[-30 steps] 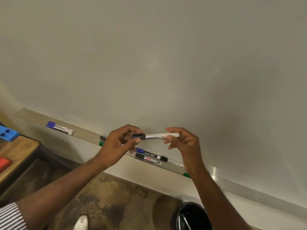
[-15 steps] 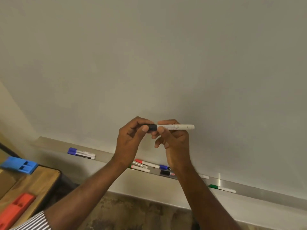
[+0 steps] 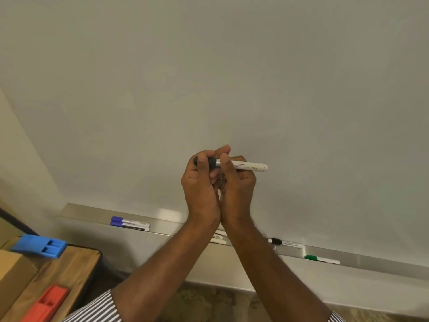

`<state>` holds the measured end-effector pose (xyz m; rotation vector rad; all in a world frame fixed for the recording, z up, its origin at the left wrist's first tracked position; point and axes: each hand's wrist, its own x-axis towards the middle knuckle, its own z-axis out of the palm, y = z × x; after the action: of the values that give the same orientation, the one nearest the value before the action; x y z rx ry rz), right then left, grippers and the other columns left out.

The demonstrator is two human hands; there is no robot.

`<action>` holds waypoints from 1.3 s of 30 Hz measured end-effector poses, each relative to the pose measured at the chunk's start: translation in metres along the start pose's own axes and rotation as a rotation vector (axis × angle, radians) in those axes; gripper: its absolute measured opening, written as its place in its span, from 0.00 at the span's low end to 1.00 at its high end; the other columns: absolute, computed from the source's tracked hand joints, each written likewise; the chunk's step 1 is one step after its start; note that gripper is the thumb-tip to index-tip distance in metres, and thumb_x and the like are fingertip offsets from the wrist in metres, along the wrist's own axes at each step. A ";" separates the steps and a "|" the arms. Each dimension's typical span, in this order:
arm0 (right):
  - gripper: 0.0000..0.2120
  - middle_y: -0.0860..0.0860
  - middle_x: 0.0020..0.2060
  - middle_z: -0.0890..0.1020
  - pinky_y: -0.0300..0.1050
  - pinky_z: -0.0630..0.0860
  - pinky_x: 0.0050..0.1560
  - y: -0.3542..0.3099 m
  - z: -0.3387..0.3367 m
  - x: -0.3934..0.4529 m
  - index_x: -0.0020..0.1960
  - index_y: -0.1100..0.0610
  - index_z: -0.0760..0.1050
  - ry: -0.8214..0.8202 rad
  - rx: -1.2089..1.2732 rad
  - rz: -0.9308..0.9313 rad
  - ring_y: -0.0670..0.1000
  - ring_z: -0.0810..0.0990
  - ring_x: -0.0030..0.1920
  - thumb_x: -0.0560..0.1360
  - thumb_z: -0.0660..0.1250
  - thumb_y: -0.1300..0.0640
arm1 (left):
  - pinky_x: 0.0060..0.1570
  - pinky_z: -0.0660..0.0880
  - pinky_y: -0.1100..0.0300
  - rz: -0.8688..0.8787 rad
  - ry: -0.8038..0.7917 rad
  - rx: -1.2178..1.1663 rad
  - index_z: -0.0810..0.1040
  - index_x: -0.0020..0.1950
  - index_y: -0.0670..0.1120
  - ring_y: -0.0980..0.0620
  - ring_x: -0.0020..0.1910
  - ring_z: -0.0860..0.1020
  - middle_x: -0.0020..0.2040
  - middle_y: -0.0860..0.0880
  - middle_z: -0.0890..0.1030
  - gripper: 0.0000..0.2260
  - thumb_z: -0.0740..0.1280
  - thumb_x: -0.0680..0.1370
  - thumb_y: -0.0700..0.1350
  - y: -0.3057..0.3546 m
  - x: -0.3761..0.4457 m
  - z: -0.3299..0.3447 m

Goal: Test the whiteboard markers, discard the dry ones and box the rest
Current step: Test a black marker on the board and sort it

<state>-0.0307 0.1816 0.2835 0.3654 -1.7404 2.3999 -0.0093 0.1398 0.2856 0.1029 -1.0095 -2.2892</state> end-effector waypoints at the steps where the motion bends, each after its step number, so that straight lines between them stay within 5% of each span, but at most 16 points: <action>1: 0.07 0.48 0.32 0.83 0.41 0.81 0.43 0.001 0.001 -0.001 0.42 0.55 0.78 0.006 -0.007 -0.011 0.48 0.83 0.35 0.80 0.68 0.59 | 0.51 0.81 0.57 -0.010 0.013 0.003 0.77 0.55 0.43 0.44 0.57 0.83 0.57 0.43 0.86 0.14 0.59 0.83 0.51 0.001 0.000 0.001; 11: 0.11 0.56 0.31 0.80 0.47 0.81 0.38 0.002 0.010 -0.013 0.42 0.60 0.77 0.088 0.190 -0.007 0.55 0.80 0.33 0.82 0.63 0.65 | 0.47 0.80 0.61 0.006 0.028 0.110 0.77 0.55 0.40 0.52 0.48 0.84 0.56 0.47 0.86 0.14 0.56 0.86 0.48 0.013 -0.006 -0.002; 15: 0.10 0.53 0.27 0.76 0.42 0.73 0.27 -0.010 0.005 -0.002 0.40 0.59 0.73 0.292 0.425 0.050 0.51 0.75 0.27 0.80 0.61 0.64 | 0.62 0.79 0.46 -0.129 0.170 -0.257 0.72 0.50 0.43 0.44 0.57 0.84 0.57 0.38 0.84 0.13 0.55 0.86 0.49 0.020 0.010 -0.010; 19: 0.06 0.53 0.27 0.76 0.40 0.72 0.24 -0.014 -0.004 0.012 0.40 0.58 0.72 0.256 0.406 -0.033 0.50 0.75 0.27 0.76 0.63 0.59 | 0.67 0.75 0.43 -0.094 0.055 -0.106 0.73 0.49 0.43 0.43 0.61 0.82 0.58 0.37 0.84 0.11 0.57 0.85 0.48 0.013 0.012 -0.016; 27: 0.03 0.54 0.32 0.78 0.42 0.75 0.25 -0.054 -0.014 0.033 0.43 0.59 0.74 0.067 0.331 -0.178 0.50 0.77 0.30 0.75 0.64 0.60 | 0.51 0.82 0.50 0.268 -0.155 0.273 0.76 0.51 0.37 0.42 0.53 0.85 0.50 0.40 0.86 0.11 0.59 0.86 0.43 0.062 0.055 0.007; 35: 0.03 0.55 0.35 0.79 0.43 0.74 0.26 -0.118 -0.001 0.061 0.44 0.59 0.74 -0.022 0.297 -0.307 0.51 0.78 0.32 0.75 0.66 0.60 | 0.48 0.82 0.40 0.622 -0.394 0.508 0.77 0.49 0.37 0.42 0.41 0.85 0.40 0.44 0.85 0.07 0.64 0.83 0.39 0.122 0.094 0.045; 39: 0.02 0.53 0.33 0.79 0.43 0.75 0.26 -0.153 0.009 0.076 0.45 0.59 0.75 -0.050 0.294 -0.376 0.50 0.77 0.31 0.75 0.66 0.60 | 0.48 0.81 0.48 0.792 -0.430 0.623 0.79 0.47 0.40 0.48 0.44 0.85 0.41 0.47 0.86 0.07 0.65 0.83 0.40 0.151 0.107 0.066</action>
<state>-0.0620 0.2200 0.4474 0.7236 -1.1986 2.3728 -0.0380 0.0435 0.4543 -0.4720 -1.5995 -1.2502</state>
